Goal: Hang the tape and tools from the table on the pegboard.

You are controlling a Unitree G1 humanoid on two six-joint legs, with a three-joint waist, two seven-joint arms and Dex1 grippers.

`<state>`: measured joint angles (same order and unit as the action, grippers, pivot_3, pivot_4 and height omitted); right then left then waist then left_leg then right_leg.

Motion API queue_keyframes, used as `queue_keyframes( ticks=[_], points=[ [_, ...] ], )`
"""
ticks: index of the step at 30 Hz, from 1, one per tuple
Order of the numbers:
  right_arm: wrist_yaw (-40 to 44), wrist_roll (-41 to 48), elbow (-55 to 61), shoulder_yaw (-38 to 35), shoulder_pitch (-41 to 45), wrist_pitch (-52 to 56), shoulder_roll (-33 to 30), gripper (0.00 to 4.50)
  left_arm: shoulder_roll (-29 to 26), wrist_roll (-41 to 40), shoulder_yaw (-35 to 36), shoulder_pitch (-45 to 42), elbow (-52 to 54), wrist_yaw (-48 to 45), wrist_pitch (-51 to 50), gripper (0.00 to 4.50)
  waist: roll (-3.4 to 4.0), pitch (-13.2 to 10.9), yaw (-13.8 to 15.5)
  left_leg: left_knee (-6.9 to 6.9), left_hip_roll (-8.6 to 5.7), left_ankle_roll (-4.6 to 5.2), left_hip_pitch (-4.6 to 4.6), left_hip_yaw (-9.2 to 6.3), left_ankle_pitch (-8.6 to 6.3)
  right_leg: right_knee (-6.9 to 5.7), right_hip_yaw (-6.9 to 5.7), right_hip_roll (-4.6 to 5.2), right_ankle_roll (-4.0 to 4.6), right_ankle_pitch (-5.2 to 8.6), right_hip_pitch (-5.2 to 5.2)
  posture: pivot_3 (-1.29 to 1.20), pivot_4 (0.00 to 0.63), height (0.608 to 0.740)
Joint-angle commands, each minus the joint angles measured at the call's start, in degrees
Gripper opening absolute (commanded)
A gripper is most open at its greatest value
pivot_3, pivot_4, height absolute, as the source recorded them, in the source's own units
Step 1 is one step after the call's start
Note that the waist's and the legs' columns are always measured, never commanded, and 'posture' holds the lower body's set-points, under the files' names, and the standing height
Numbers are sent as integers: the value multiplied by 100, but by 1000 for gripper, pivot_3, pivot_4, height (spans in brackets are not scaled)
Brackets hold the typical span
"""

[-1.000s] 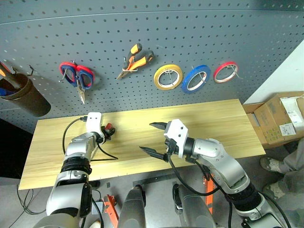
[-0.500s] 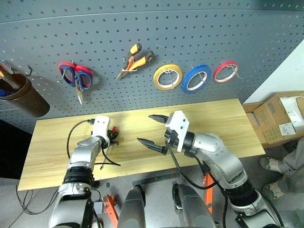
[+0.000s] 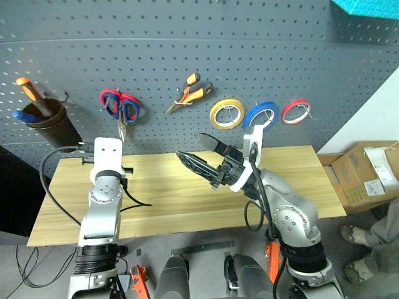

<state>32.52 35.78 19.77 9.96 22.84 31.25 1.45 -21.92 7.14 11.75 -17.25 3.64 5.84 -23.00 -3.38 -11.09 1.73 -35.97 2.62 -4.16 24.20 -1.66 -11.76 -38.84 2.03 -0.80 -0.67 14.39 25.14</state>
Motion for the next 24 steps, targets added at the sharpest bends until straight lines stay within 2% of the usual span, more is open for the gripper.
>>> queue_keyframes(
  ticks=[1,6,12,17,24],
  points=[
    [115,-153,-241,12,301,-530,148,4500,-305,148,249,-432,-280,211,554,864,-18,109,52,-1,-1,-1,-2,4,2,1,2,0,-3,-3,-3,227,20,740],
    [200,-364,-671,-1,575,-986,240,4500,-668,46,351,-1313,-1102,153,1230,864,-58,317,186,-3,0,2,-41,22,4,10,11,-2,1,-13,-41,235,0,740],
    [283,-493,-790,73,577,-1225,230,4500,-917,-179,264,-2413,-2325,-212,1806,864,-69,433,292,-5,4,4,-46,22,6,8,11,-9,18,-24,-45,231,0,740],
    [325,-571,-916,48,613,-1350,207,4500,-1037,-186,119,-3579,-3666,-379,2464,864,-83,458,295,-9,4,4,-45,19,6,0,7,-12,25,-28,-46,217,0,740],
    [301,-608,-936,90,586,-1397,204,4500,-1291,-209,103,-4544,-5192,-402,3148,864,-82,467,276,-9,5,4,-51,21,6,-11,11,-13,36,-35,-45,205,0,740]
  ],
)
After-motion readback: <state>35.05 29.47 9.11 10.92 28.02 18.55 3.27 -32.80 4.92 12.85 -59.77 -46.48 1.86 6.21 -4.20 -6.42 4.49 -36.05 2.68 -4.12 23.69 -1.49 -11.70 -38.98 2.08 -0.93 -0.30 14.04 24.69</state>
